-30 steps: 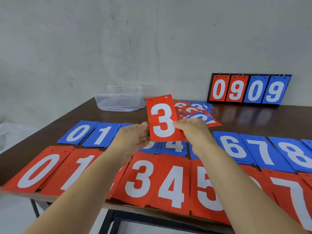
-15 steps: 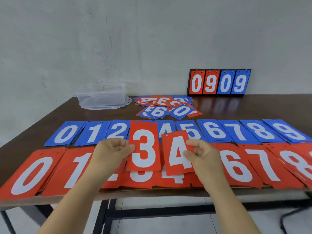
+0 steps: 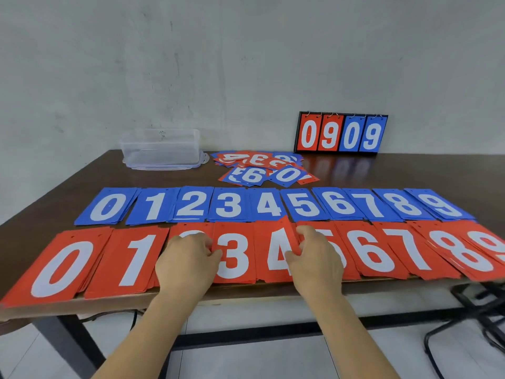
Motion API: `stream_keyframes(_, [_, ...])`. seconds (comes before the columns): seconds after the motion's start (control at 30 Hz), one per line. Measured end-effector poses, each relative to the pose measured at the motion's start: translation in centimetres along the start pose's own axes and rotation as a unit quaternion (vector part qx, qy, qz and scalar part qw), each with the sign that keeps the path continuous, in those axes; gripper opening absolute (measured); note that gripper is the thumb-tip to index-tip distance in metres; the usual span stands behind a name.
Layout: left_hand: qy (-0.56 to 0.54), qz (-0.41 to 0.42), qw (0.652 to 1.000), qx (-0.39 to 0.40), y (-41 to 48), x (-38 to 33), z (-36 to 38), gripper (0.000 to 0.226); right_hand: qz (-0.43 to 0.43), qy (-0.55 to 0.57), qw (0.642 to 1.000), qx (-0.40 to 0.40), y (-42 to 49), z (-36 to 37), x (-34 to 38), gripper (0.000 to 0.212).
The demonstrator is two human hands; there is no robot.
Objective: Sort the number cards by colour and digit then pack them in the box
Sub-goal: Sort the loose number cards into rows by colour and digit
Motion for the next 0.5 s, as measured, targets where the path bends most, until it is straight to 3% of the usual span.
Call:
stream_keyframes(0.17, [0.012,0.002,1.000,-0.014,0.0,0.1,0.2,0.034,-0.001,-0.080,0.997,-0.017,-0.5,-0.4,0.9,0.043])
stream_keyframes(0.33, [-0.014,0.038,0.999,-0.028,0.1,-0.4,0.0,0.031,-0.016,-0.038,0.999,-0.010,-0.1,-0.6,0.9,0.032])
stream_keyframes(0.5, [-0.028,0.089,0.995,-0.038,1.6,-2.6,-1.2,0.047,-0.033,0.000,0.999,-0.023,1.8,-2.8,1.3,0.032])
Point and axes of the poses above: each hand's wrist, its own y-axis towards the middle knuckle, its own z-axis out of the palm, x = y × z, the point moved 10 cm from there along y, towards the middle knuckle, and after that the axes turned 15 degrees about x, right-handed, at the moved point
